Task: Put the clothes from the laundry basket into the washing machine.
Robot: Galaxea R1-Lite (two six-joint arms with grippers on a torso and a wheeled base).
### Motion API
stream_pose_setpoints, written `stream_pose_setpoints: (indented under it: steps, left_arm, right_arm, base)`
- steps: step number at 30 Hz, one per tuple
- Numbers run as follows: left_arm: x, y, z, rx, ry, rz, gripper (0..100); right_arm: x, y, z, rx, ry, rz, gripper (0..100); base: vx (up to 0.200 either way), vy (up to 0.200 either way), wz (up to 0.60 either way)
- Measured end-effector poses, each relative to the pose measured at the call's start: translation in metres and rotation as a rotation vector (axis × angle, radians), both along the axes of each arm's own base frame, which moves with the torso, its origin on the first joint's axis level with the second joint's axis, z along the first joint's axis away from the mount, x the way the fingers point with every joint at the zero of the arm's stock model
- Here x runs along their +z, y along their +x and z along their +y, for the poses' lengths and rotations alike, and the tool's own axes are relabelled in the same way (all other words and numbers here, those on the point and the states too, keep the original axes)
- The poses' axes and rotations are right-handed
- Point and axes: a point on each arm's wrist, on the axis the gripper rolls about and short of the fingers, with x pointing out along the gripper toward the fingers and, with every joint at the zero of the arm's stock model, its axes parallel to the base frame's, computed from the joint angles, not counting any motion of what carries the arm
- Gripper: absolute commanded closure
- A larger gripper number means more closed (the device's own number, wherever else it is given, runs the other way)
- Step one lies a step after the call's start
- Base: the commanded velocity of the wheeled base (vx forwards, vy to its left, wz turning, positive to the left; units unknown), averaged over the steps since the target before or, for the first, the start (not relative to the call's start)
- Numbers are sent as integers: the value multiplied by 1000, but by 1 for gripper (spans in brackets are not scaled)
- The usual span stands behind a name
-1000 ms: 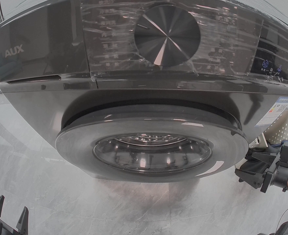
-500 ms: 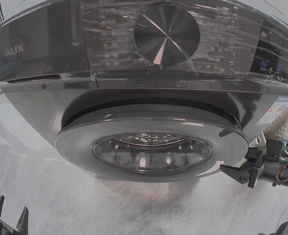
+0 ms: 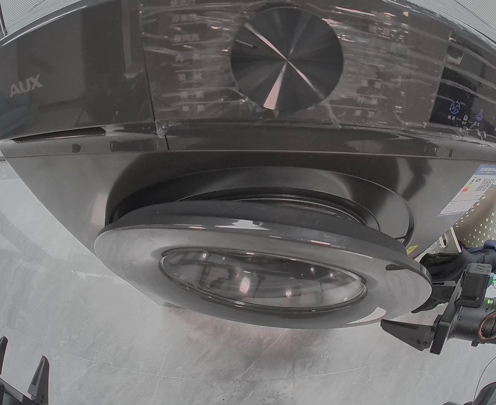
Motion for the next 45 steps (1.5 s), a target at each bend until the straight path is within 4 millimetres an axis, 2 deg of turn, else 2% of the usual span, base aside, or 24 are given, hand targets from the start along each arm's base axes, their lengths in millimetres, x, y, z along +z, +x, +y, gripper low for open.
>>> stream_pose_setpoints:
  steps: [7, 12, 22, 34, 45]
  left_arm:
    - [0, 0, 0, 0, 1, 0, 0]
    - [0, 0, 0, 1, 0, -1, 0]
    - [0, 0, 0, 1, 0, 0, 0]
    - [0, 0, 0, 0, 2, 0, 0]
    - [0, 0, 0, 0, 2, 1, 0]
  right_arm:
    - [10, 12, -1, -48, 13, -32, 0]
    - [8, 17, 3, -38, 3, -18, 0]
    - [-2, 1, 3, 17, -9, 13, 0]
    - [4, 18, 12, 12, -7, 9, 0]
    - [-10, 7, 19, 83, -34, 62, 0]
  base:
    - [-200, -29, 0]
    - [0, 0, 0]
    - [0, 0, 0]
    - [-100, 0, 0]
    - [0, 0, 0]
